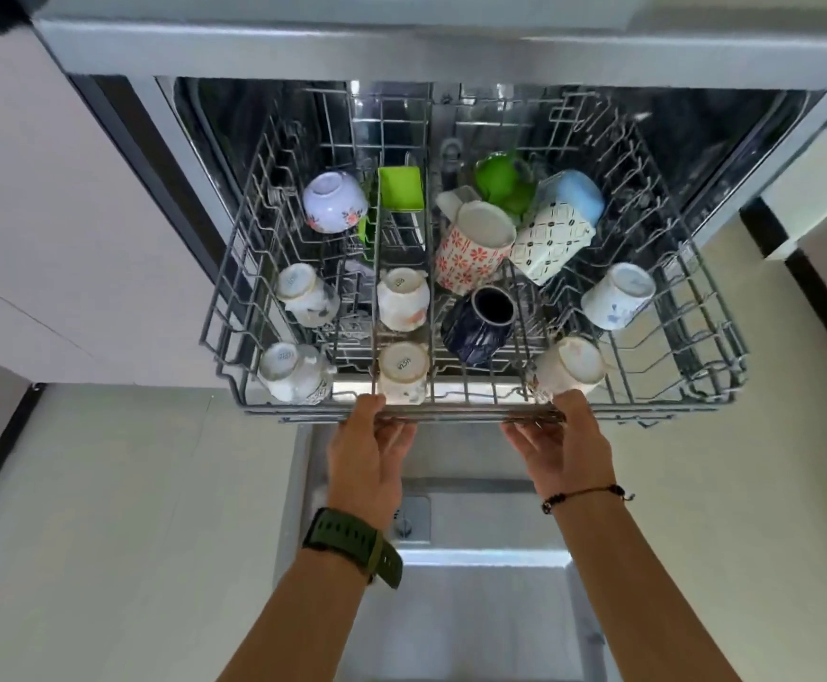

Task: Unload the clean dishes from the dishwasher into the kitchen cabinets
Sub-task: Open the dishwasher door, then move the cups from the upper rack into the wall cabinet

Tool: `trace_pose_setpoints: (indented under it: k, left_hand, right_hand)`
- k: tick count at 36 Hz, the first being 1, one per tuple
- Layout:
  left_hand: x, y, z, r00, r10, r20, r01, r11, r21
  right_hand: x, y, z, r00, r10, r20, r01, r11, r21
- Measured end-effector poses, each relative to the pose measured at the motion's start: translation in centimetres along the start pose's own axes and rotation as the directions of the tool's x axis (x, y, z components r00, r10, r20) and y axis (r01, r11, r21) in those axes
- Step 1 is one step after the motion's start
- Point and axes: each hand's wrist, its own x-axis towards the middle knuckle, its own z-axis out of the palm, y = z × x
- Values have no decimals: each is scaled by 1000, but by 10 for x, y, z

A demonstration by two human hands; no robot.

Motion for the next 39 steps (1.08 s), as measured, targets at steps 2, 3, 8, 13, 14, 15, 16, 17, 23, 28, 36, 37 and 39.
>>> trace_pose_setpoints:
  k: [2, 3, 8, 13, 14, 15, 16, 17, 23, 28, 36, 37, 39]
  left_hand:
    - [-3, -2, -1, 1000, -9, 7, 9, 1000, -10]
    - [-4, -3, -1, 1000, -10, 6, 10, 1000, -19]
    - [-2, -4, 0, 999, 2, -34, -4, 997, -71]
    - [-6, -1, -3, 1000, 1, -20, -2, 999, -52]
    - [-10, 1, -4, 1000, -6, -17, 6, 1000, 0]
    - [-15, 2, -7, 1000, -9, -18, 11, 996, 84]
    - [-21, 5, -10, 1000, -10, -19, 13, 982, 187]
    - [-29, 8, -14, 1000, -8, -17, 13, 951, 308]
    - [-62, 46, -21, 982, 72, 172, -184, 517, 836]
    - [-54, 92, -2, 921, 236, 311, -372, 296, 880]
    - [12, 132, 6, 853, 233, 467, -307, -499, 810]
    - [21, 132, 4, 874, 190, 448, -269, -577, 771]
    - [31, 130, 4, 908, 116, 404, -221, -685, 694]
  right_hand:
    - [-4, 0, -2, 1000, 3, -11, -3, 1000, 3]
    - [-5, -1, -2, 1000, 4, -15, -4, 1000, 9]
    - [-7, -1, 0, 1000, 6, -26, -5, 999, 43]
    - [-12, 0, -2, 1000, 2, -20, -1, 1000, 26]
    - [-14, 1, -5, 1000, 6, -15, -6, 1000, 9]
    - [-17, 1, -7, 1000, 17, -10, -17, 1000, -14]
    - [-20, 3, -8, 999, 38, -10, -39, 999, -32]
    - [-26, 4, -10, 997, 74, -12, -74, 997, -38]
    - [-73, 16, 8, 939, 262, 221, -188, 934, -305]
    - [-85, 1, 58, 879, 130, 458, 199, 773, -602]
    - [-13, 14, 119, 743, -30, 669, 650, -205, -731]
    - [-3, 19, 124, 751, 24, 660, 633, -311, -709]
    - [11, 30, 131, 794, 133, 593, 576, -476, -665]
